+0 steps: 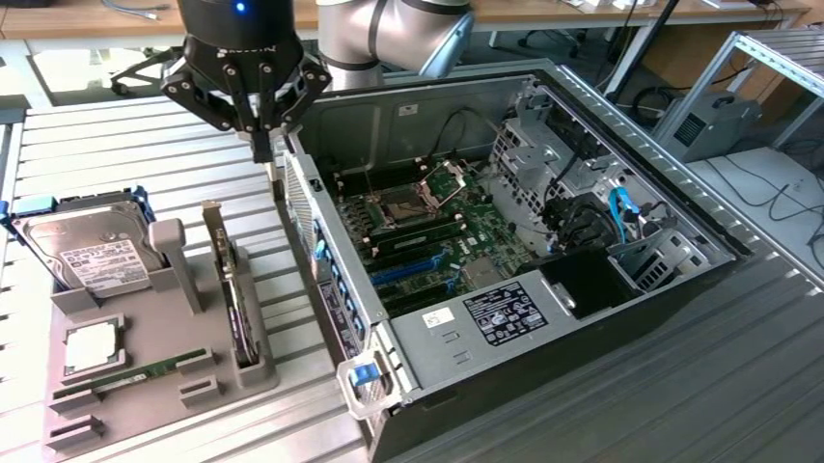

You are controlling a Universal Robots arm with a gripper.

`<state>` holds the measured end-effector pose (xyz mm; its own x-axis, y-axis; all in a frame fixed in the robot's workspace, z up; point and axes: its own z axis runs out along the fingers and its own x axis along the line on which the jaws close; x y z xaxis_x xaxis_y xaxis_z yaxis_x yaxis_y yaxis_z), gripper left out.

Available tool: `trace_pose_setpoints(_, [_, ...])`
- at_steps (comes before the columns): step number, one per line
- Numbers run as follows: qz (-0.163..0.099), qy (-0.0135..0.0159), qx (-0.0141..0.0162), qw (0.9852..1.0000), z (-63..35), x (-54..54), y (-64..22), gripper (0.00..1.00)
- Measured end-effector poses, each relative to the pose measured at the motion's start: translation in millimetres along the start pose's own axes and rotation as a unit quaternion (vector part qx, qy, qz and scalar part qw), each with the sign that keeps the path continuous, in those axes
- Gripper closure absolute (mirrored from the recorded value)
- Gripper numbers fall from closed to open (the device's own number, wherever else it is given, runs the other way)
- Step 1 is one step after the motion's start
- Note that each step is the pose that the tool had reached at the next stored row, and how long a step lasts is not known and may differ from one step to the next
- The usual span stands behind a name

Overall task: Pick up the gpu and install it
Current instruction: 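Reach for the gpu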

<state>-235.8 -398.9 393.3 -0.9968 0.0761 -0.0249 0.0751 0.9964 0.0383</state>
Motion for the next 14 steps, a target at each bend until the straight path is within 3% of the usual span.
trace_pose_setpoints(14, [0.000, 0.0000, 0.0000, 1.0000, -0.2, 9.7, -0.7, 0.89])
